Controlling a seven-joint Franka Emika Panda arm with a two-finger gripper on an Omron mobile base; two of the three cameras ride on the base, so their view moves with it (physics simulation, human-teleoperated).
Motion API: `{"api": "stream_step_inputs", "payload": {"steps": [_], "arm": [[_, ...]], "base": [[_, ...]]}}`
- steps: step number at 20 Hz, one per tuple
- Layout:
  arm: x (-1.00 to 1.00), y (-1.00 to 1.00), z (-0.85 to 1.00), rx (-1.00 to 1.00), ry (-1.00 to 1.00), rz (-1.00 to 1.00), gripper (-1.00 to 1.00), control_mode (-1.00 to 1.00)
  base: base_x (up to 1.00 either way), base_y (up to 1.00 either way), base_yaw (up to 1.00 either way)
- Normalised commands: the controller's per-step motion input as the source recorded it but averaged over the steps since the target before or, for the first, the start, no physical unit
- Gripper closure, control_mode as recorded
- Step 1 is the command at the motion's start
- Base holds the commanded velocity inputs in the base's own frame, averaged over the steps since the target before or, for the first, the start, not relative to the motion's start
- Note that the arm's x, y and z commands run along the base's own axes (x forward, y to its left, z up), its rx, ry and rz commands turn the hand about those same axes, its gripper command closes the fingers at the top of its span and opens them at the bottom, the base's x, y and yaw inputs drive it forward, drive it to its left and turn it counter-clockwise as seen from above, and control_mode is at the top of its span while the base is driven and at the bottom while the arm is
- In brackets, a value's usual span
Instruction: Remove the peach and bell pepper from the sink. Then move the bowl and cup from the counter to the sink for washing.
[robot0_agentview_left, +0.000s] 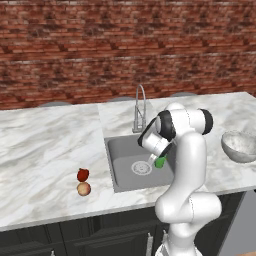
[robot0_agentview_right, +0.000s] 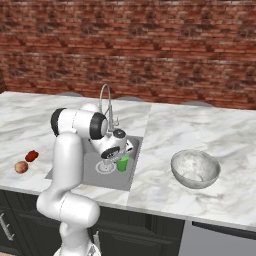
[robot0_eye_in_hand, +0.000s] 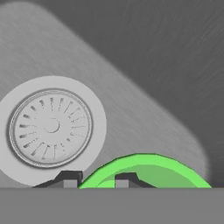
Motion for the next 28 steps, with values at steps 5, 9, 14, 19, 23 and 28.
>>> {"api": "stream_step_inputs", "payload": {"steps": [5, 9, 14, 19, 23, 28], "arm": [[0.0, -0.26, -0.18, -0.01, 0.0, -0.01, -1.0, -1.0], [0.0, -0.25, -0.08, 0.0, 0.0, 0.0, -1.0, -1.0], [-0.01, -0.21, 0.01, 0.0, 0.0, 0.0, -1.0, -1.0], [-0.06, -0.24, 0.06, 0.0, 0.0, 0.0, -1.0, -1.0], [-0.05, -0.2, 0.15, 0.0, -0.03, 0.0, -1.0, -1.0], [-0.04, -0.18, 0.23, 0.0, -0.07, 0.0, -1.0, -1.0]], "base": [[0.0, 0.0, 0.0], [0.0, 0.0, 0.0], [0.0, 0.0, 0.0], [0.0, 0.0, 0.0], [0.0, 0.0, 0.0], [0.0, 0.0, 0.0]]}}
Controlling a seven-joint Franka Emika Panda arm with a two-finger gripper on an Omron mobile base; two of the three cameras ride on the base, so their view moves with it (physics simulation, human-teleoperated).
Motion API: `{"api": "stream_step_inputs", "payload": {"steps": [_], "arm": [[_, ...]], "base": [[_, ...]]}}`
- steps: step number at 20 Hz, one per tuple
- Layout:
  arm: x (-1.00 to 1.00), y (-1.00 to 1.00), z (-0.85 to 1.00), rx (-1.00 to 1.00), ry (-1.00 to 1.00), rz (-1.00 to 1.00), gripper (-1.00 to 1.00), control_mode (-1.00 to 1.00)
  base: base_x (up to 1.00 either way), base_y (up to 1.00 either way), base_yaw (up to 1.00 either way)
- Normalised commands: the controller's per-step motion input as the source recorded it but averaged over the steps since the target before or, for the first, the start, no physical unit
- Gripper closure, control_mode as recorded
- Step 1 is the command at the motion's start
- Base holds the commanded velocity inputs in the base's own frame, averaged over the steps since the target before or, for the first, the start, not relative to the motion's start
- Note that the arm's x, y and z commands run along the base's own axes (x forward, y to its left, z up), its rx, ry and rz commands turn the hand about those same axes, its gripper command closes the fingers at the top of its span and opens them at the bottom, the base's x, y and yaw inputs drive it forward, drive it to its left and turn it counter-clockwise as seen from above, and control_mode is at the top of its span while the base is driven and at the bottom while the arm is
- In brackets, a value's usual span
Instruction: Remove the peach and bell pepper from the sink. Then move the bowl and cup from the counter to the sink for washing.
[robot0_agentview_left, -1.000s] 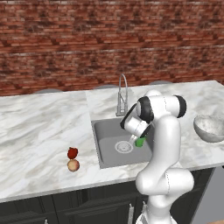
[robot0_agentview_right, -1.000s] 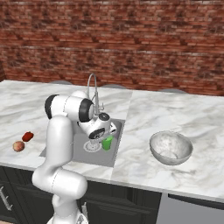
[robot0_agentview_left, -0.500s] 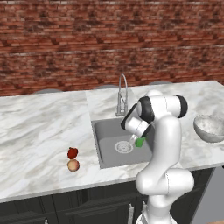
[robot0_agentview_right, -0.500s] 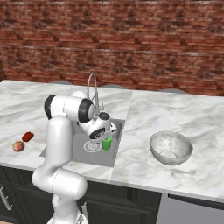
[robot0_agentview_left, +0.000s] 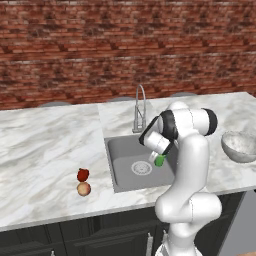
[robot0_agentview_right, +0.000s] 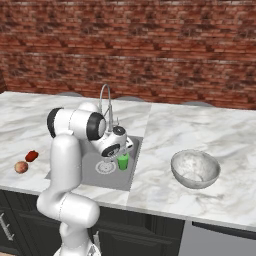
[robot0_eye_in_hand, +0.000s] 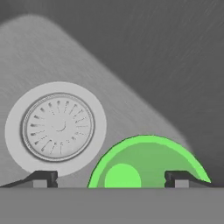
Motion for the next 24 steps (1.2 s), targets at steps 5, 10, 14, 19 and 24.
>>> {"api": "stream_step_inputs", "payload": {"steps": [5, 10, 14, 19, 24], "arm": [[-0.1, -0.2, 0.24, 0.0, -0.04, -0.01, -1.0, -1.0], [-0.07, -0.22, 0.2, 0.0, 0.0, -0.01, -1.0, -1.0], [-0.19, -0.21, 0.31, 0.01, 0.0, -0.02, -1.0, -1.0], [-0.22, -0.18, 0.34, 0.01, 0.0, -0.03, -1.0, -1.0], [-0.22, -0.07, 0.4, 0.02, 0.0, -0.01, -1.0, -1.0]], "base": [[0.0, 0.0, 0.0], [0.0, 0.0, 0.0], [0.0, 0.0, 0.0], [0.0, 0.0, 0.0], [0.0, 0.0, 0.0]]}}
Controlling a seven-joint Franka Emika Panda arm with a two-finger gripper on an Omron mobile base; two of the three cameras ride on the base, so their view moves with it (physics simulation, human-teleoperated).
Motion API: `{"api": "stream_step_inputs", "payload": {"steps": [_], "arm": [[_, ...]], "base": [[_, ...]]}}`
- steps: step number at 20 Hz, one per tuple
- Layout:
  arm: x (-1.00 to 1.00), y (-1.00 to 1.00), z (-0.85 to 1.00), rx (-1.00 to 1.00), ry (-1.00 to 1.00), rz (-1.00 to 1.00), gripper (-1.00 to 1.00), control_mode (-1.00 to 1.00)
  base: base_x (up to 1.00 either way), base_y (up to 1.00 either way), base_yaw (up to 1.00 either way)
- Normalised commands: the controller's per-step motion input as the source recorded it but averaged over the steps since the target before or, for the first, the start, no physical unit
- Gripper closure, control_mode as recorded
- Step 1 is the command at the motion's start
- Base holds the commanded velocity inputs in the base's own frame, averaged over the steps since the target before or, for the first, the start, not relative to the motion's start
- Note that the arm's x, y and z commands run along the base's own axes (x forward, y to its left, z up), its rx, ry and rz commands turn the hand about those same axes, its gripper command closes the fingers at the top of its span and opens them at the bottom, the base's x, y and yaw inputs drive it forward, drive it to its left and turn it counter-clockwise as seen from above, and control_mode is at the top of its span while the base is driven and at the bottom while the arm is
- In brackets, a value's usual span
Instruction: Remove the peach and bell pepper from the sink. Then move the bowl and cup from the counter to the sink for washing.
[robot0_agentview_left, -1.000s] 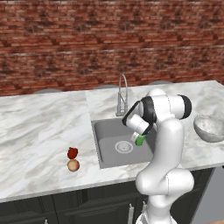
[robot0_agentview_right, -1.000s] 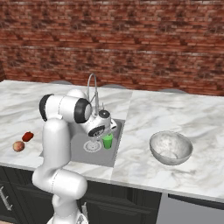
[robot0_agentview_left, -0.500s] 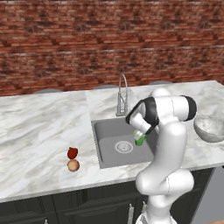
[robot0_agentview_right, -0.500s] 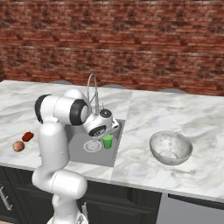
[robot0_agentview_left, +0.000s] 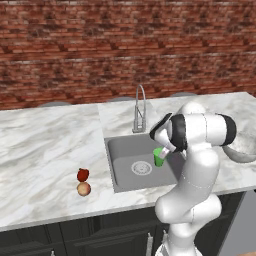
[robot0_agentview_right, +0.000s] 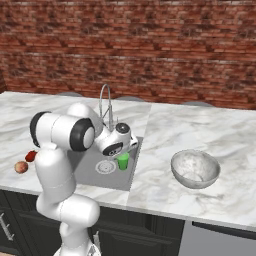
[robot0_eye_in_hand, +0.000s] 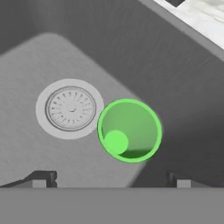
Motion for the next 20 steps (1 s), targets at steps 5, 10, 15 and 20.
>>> {"api": "stream_step_inputs", "payload": {"steps": [5, 10, 15, 20], "arm": [[-0.24, -0.05, 0.43, 0.03, 0.0, 0.0, -1.0, -1.0], [-0.3, -0.11, 0.39, 0.04, 0.0, 0.0, -1.0, -1.0], [-0.31, -0.15, 0.39, 0.03, 0.0, 0.0, -1.0, -1.0], [-0.28, -0.14, 0.41, 0.02, 0.0, 0.0, -1.0, -1.0]], "base": [[0.0, 0.0, 0.0], [0.0, 0.0, 0.0], [0.0, 0.0, 0.0], [0.0, 0.0, 0.0]]}}
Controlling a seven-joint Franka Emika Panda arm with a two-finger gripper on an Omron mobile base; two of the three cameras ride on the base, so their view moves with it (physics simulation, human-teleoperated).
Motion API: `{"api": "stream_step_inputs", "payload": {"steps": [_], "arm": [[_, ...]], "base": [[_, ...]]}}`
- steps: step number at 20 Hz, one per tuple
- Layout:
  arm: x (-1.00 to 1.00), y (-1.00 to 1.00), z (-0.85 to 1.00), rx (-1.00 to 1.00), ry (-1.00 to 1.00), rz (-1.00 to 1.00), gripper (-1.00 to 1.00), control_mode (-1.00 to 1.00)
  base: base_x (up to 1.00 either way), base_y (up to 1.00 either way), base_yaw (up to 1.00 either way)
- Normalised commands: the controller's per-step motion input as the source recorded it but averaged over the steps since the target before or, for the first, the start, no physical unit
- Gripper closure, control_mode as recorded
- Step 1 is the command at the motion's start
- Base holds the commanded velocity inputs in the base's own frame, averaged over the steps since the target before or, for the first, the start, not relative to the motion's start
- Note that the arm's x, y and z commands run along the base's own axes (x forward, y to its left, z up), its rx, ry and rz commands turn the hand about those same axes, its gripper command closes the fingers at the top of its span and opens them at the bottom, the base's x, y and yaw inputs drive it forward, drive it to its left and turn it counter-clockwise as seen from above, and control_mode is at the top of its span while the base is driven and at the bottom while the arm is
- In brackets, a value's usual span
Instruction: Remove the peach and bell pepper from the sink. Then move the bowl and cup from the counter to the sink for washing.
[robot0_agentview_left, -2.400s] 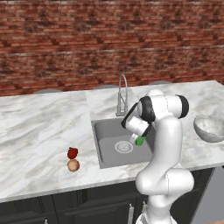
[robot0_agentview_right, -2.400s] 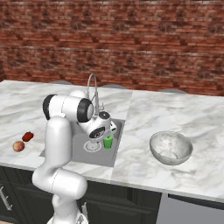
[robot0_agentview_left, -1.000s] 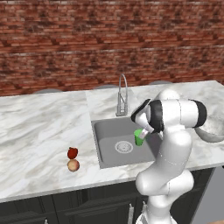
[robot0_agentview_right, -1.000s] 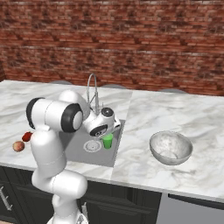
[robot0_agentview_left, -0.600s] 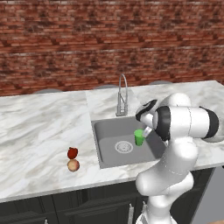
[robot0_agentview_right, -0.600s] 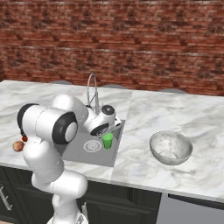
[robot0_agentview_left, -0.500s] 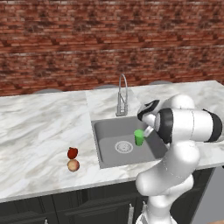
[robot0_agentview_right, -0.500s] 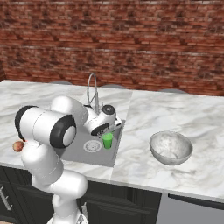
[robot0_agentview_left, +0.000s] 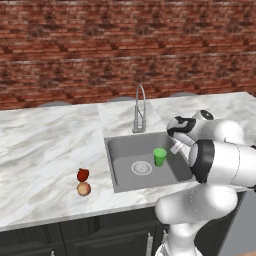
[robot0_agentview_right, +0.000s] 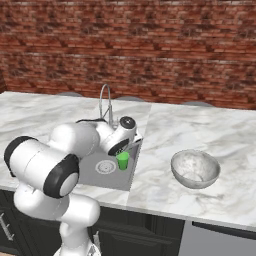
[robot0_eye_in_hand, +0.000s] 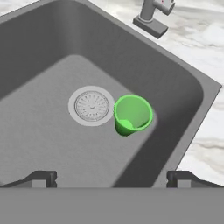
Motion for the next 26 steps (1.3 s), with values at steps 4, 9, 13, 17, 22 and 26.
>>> {"api": "stream_step_inputs", "payload": {"steps": [4, 9, 13, 17, 22, 26], "arm": [[-0.3, -0.15, 0.4, 0.02, 0.0, -0.01, -1.0, -1.0], [-0.34, -0.14, 0.36, 0.01, 0.0, -0.05, -1.0, -1.0], [-0.39, -0.12, 0.32, 0.02, 0.0, -0.09, -1.0, -1.0], [-0.41, -0.1, 0.26, 0.01, 0.0, -0.12, -1.0, -1.0], [-0.4, -0.12, 0.2, 0.0, 0.0, -0.13, -1.0, -1.0], [-0.34, -0.19, 0.16, 0.0, 0.0, -0.13, -1.0, -1.0]], "base": [[0.0, 0.0, 0.0], [0.0, 0.0, 0.0], [0.0, 0.0, 0.0], [0.0, 0.0, 0.0], [0.0, 0.0, 0.0], [0.0, 0.0, 0.0]]}}
